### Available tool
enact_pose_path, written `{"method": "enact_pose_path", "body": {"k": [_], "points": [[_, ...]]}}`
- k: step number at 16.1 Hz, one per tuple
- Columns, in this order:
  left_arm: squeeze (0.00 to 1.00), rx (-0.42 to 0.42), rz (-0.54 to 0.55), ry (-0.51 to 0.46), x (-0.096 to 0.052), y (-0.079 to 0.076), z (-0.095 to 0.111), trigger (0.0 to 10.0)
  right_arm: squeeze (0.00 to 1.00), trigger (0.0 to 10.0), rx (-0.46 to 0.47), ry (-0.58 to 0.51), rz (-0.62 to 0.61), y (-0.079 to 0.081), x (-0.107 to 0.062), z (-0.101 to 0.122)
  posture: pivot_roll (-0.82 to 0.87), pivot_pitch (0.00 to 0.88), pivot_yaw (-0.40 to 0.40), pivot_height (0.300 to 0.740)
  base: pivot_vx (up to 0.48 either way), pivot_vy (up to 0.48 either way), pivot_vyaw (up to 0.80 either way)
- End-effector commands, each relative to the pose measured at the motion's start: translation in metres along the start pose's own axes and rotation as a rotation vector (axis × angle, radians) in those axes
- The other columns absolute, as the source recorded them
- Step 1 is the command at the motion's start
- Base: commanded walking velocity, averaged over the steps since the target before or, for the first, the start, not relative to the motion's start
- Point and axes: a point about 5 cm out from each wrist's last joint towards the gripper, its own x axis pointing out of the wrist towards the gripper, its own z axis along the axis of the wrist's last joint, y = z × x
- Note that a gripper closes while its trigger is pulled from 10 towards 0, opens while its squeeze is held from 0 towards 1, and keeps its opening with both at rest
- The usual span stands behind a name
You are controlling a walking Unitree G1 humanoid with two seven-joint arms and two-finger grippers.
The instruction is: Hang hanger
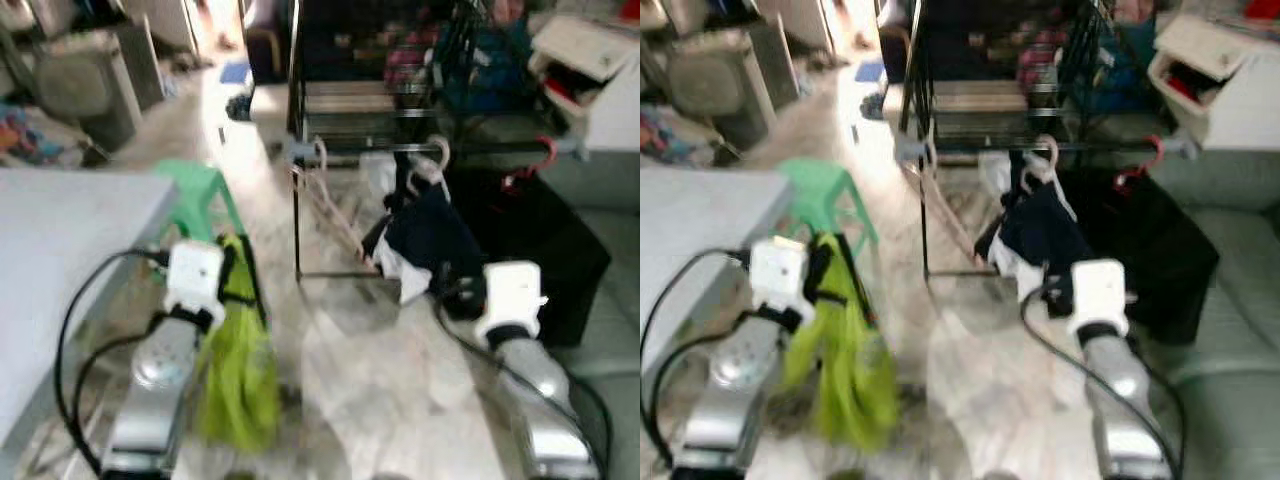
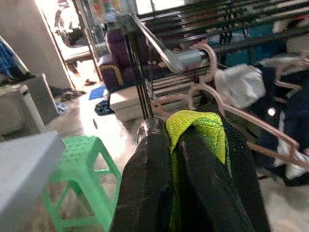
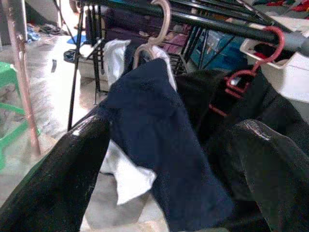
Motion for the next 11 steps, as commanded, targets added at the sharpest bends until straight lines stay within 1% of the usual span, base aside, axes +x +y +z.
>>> {"method": "enact_pose_path", "body": {"k": [1,2,4,7,8,11], "points": [[0.00,0.025,0.039,-0.020,-0.0012,0.0123,0.0052,10.0,0.00,10.0,0.003,-0.047,0.065,0.0132,0.0048,0.0106,0.01,0.020,-0.005,0.740,0.345,0.334,0.00],[0.00,0.018,0.042,-0.015,-0.0009,0.0123,0.0048,10.0,0.00,10.0,-0.021,-0.058,0.086,0.0142,0.0048,0.0118,0.01,0.020,-0.005,0.740,0.345,0.334,0.00],[0.00,0.017,0.040,-0.011,-0.0005,0.0121,0.0046,10.0,0.00,10.0,-0.018,-0.055,0.081,0.0133,0.0047,0.0111,0.01,0.021,-0.005,0.740,0.322,0.356,0.00],[0.00,0.041,0.024,-0.025,0.0000,0.0090,0.0059,10.0,0.00,10.0,-0.018,-0.055,0.083,0.0132,0.0045,0.0109,0.01,0.021,-0.005,0.740,0.317,0.360,0.00],[0.00,0.049,0.013,-0.034,0.0001,0.0078,0.0069,10.0,0.00,10.0,-0.018,-0.056,0.086,0.0136,0.0045,0.0110,0.01,0.021,-0.005,0.740,0.431,0.000,0.00],[0.00,0.040,0.012,-0.036,0.0002,0.0068,0.0075,10.0,0.00,10.0,-0.022,-0.057,0.094,0.0143,0.0051,0.0108,0.01,0.021,-0.005,0.740,0.475,0.000,0.00]]}}
